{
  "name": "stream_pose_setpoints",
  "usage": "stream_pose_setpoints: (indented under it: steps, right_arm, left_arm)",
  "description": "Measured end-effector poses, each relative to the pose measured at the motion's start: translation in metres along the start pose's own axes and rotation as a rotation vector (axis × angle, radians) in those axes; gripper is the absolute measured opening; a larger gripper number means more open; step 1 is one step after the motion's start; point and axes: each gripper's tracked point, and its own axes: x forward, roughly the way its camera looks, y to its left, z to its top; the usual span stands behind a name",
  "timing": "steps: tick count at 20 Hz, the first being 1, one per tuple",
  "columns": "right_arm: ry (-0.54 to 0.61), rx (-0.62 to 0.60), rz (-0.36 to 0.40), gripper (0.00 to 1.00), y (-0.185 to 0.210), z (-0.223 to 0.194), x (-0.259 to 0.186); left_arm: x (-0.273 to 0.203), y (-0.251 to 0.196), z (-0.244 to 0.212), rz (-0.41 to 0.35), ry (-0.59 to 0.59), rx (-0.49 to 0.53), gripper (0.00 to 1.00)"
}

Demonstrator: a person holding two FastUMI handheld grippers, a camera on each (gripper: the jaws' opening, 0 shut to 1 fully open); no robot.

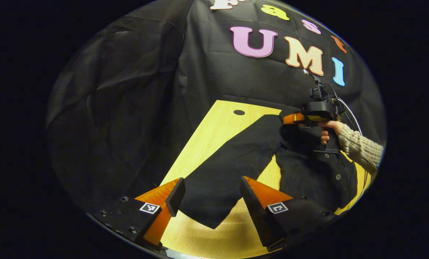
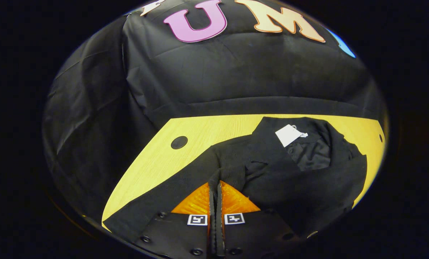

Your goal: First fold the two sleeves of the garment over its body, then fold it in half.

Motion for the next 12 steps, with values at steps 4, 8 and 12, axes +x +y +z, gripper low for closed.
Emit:
stream_pose_setpoints:
  steps: [4, 8, 12]
  right_arm:
    - [0.025, -0.002, 0.025, 0.05, 0.007, -0.012, 0.009]
    - [0.051, 0.021, 0.077, 0.69, 0.022, -0.021, 0.017]
    - [-0.005, -0.004, 0.084, 1.00, 0.026, -0.008, 0.005]
  left_arm:
    - [0.006, 0.003, -0.008, 0.003, 0.027, -0.001, 0.93]
    - [0.006, 0.007, -0.013, 0.016, 0.043, -0.004, 0.93]
    - [0.006, 0.018, -0.020, 0.034, 0.049, -0.012, 0.93]
